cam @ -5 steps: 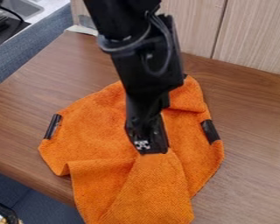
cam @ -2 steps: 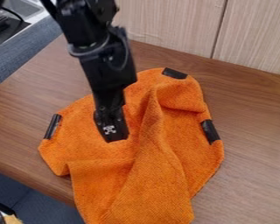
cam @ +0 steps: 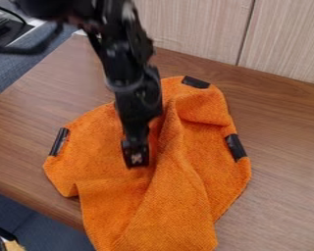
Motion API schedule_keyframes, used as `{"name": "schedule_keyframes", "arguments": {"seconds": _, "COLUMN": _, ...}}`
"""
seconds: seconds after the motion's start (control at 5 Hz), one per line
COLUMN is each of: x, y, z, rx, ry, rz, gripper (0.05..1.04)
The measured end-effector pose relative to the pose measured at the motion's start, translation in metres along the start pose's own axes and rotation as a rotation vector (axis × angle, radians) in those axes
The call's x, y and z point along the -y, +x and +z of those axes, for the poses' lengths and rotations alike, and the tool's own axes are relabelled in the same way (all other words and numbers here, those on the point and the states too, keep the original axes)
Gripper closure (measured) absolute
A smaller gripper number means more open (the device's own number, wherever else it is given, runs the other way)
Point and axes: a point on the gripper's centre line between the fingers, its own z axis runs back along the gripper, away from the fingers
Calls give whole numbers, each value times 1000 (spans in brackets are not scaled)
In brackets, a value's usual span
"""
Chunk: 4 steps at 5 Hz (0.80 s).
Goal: Move the cloth to the top left of the table
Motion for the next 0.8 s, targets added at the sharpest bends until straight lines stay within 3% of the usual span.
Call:
{"name": "schedule_keyframes", "arguments": {"seconds": 0.4, "x": -9, "y": 6, "z": -8, "rx": -8, "ry": 30, "rz": -14, "gripper": 83}}
{"name": "schedule_keyframes", "arguments": {"seconds": 0.8, "x": -45, "y": -2, "z": -12, "rx": 15, "ry": 28, "rz": 82, "gripper": 84}}
